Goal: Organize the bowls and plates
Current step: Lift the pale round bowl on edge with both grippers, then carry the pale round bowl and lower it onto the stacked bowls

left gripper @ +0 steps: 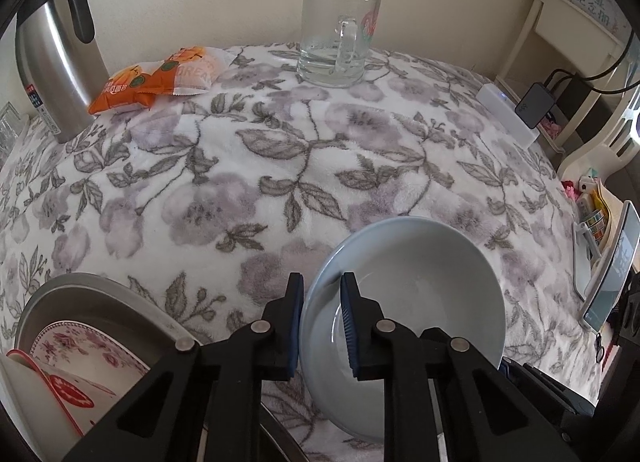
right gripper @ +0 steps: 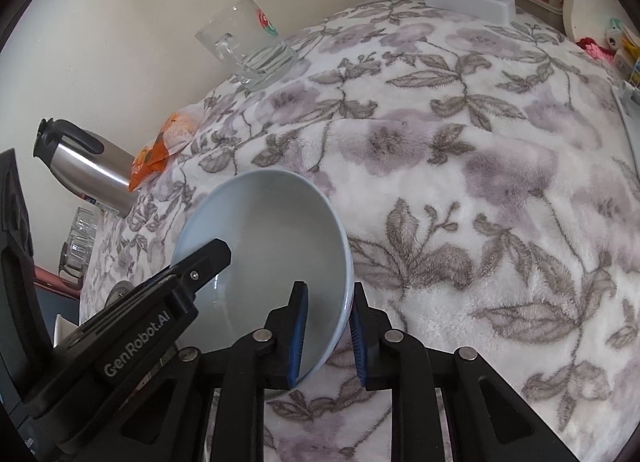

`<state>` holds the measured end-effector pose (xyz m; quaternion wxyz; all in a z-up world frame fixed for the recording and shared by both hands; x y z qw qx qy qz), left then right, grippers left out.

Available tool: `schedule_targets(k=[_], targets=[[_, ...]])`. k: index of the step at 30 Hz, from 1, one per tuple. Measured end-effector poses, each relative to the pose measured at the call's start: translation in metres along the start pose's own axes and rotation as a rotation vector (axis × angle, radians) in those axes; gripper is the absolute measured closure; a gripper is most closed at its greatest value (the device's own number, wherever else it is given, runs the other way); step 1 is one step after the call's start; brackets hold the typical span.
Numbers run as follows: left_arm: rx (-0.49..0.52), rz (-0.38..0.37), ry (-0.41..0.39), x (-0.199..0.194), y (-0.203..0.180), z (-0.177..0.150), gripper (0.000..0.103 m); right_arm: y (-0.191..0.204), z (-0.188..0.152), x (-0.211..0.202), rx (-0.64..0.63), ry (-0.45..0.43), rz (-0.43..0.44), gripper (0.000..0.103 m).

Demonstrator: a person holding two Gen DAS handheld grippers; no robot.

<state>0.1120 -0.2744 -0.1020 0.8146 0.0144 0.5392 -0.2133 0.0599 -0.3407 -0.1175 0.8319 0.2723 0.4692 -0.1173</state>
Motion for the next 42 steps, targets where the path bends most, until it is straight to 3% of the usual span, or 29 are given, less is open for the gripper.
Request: schedule_targets(k=[8,19,31,42], targets=[[-0.007,-0.068,-0.009,-0.016,-0.012,0.001,0.084,-0.004,0.005,-0.022,0.005,-0.037,-0.014,0.081],[-0.033,-0.147,-0.067,-0.078,-0.016,0.009,0.084,0.023,0.016,-0.084,-0.018,-0.12,-0.029,0.081],[-0.129,-0.222,-0.106,-0.142,0.027,0.012,0.084,0.085,0.005,-0.123,-0.089,-0.171,-0.011,0.081],[-0.253,-0.257,-0.163,-0.186,0.084,0.011,0.084,0.144,-0.015,-0.127,-0.156,-0.168,0.035,0.081]])
Point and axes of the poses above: each gripper's, at about its wrist camera, not at the fingertips, and x roughly the way its jaws point, y to its left, z to its top, the point moved 9 cm from there along x, roughly the way its jaws point, and after that the axes turned 11 degrees about -x, right-handed, at the moved point
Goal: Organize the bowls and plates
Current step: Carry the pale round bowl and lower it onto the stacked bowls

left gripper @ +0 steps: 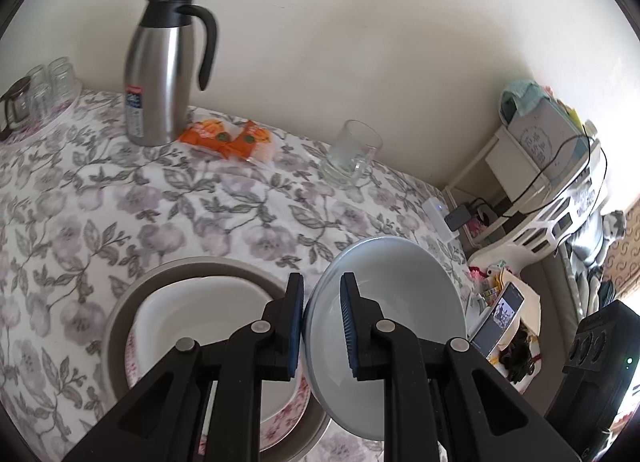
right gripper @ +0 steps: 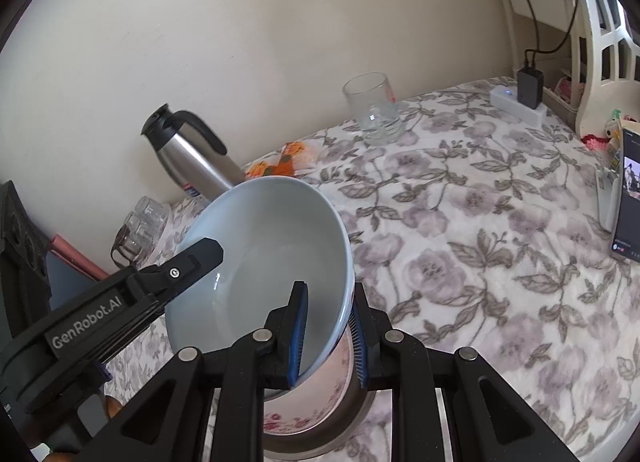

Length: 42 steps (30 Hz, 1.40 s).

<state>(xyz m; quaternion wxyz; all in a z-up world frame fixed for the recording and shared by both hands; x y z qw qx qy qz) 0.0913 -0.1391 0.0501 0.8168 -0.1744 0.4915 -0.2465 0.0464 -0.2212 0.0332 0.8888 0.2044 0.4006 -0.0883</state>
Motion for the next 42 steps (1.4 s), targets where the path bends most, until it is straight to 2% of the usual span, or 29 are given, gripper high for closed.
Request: schedule_targets(k=[11,19,28,42], targets=[[-0.094,0.009,-0.038,-0.034,0.051,0.007,0.084,0.053,-0.011,0.011,-0.068,0.025,0.035,0.081],[-0.17,0.018,-0.034,-0.039,0.088,0.011,0.084,0.081,-0.018,0.028,-0.113,0.061,0.04,0.081],[-0.21,0.023,0.019,-0.022,0.104,0.005,0.084,0.078,-0.026,0.044,-0.145,0.104,-0.033,0.081],[-0.248,0.029,0.061,-0.006,0.112,-0.001,0.084,0.074,-0.03,0.053,-0.182,0.126,-0.077,0.078]])
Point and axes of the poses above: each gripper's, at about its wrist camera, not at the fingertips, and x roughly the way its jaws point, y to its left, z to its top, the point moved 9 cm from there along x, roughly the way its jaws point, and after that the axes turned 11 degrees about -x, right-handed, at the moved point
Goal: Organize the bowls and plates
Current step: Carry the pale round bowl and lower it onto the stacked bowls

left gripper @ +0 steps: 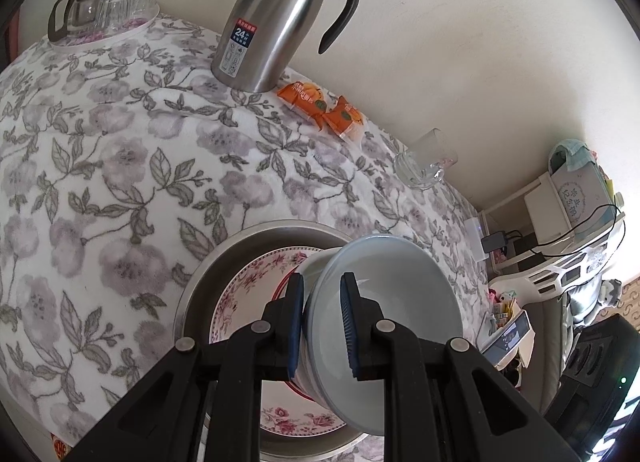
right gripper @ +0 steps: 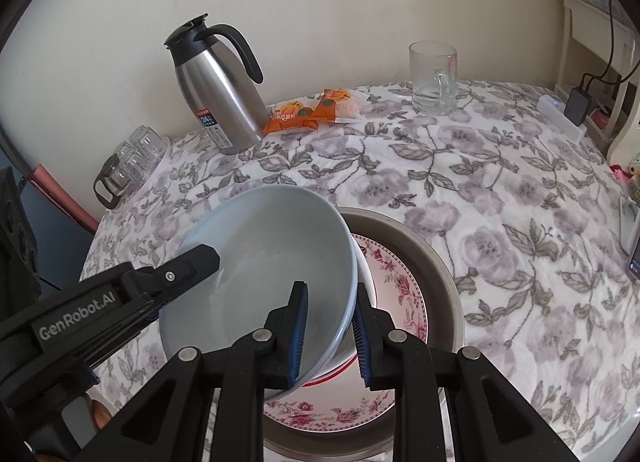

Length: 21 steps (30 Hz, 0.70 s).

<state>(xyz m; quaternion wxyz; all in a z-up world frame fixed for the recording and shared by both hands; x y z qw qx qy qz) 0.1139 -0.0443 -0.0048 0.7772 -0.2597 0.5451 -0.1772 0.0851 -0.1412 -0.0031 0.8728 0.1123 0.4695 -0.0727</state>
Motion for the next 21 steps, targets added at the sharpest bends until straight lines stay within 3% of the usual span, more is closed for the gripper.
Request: schedule_targets(k=[3,8,14,21], targets=[[-0.003,0.003,-0.002,0.0,0.001,0.001,0.084,0.002,0.001,0.001,-0.013,0.004,-0.007,0.075],[-0.003,-0.005,-0.004,-0.001,0.0,0.001,0.084,0.011,0.004,-0.001,-0.025,-0.009,0.013,0.049],[-0.014,-0.001,-0.005,0.0,0.003,0.002,0.084,0.011,0.006,-0.005,-0.007,-0.021,0.042,0.048],[-0.008,-0.004,-0.01,-0.001,0.0,0.001,0.084,0.004,0.011,-0.013,0.003,-0.055,0.017,0.047]])
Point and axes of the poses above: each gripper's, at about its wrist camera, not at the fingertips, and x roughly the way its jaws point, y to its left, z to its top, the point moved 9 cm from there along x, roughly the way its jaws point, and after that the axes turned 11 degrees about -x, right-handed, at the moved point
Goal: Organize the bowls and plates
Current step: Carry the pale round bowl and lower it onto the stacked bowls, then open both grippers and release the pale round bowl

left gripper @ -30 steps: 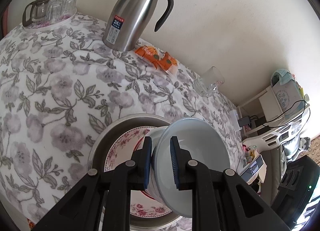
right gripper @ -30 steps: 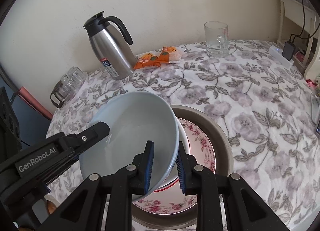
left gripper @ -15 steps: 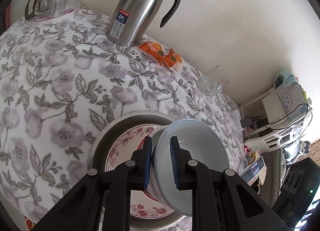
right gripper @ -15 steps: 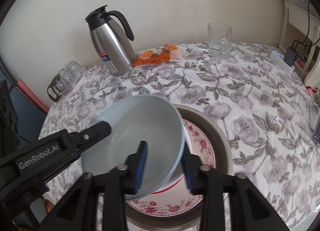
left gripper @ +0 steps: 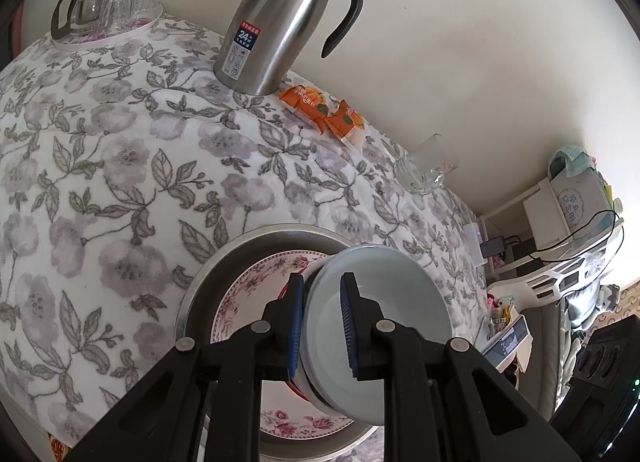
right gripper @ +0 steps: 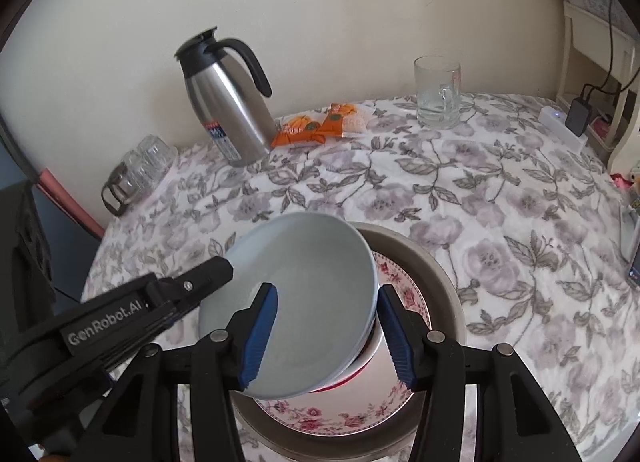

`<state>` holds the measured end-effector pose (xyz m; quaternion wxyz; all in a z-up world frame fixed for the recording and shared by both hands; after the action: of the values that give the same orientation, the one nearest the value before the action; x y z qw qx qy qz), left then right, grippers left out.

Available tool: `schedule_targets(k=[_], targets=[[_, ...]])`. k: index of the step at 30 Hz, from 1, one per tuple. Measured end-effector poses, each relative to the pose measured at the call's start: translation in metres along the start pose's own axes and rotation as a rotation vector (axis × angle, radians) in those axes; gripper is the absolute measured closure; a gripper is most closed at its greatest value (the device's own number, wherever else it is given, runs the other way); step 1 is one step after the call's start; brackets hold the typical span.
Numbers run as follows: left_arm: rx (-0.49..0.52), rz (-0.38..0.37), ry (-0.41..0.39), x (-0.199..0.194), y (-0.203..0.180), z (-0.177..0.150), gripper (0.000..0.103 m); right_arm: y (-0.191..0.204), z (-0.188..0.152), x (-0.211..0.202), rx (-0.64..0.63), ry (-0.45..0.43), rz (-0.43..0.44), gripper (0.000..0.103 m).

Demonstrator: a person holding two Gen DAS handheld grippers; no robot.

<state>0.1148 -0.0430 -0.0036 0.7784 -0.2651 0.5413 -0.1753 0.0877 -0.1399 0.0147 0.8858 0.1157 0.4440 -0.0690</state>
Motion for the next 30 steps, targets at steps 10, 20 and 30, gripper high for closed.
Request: schedule_targets(k=[10,20,30], targets=[[0.005,0.008,-0.011,-0.006,-0.001,0.002,0.084,-0.005,-0.001,-0.002,-0.002,0.003,-0.009,0.045],[0.013,0.091,-0.074,-0.023,0.009,0.007,0.052,-0.016,-0.012,0.005,-0.008,0.045,-0.066,0.023],[-0.006,0.224,-0.142,-0.037,0.037,0.004,0.018,-0.017,-0.02,-0.005,-0.02,0.03,-0.085,0.0]])
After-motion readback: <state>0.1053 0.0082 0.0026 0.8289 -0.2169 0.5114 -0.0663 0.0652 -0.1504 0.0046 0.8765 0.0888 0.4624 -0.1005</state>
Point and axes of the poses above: each gripper's, at about its wrist camera, not at the fingertips, and x roughly the way its jaws point, y to its left, z to its top, the point moved 9 cm from there along x, roughly the way its jaws point, and after that the axes turned 11 degrees about -x, right-handed, at the moved point
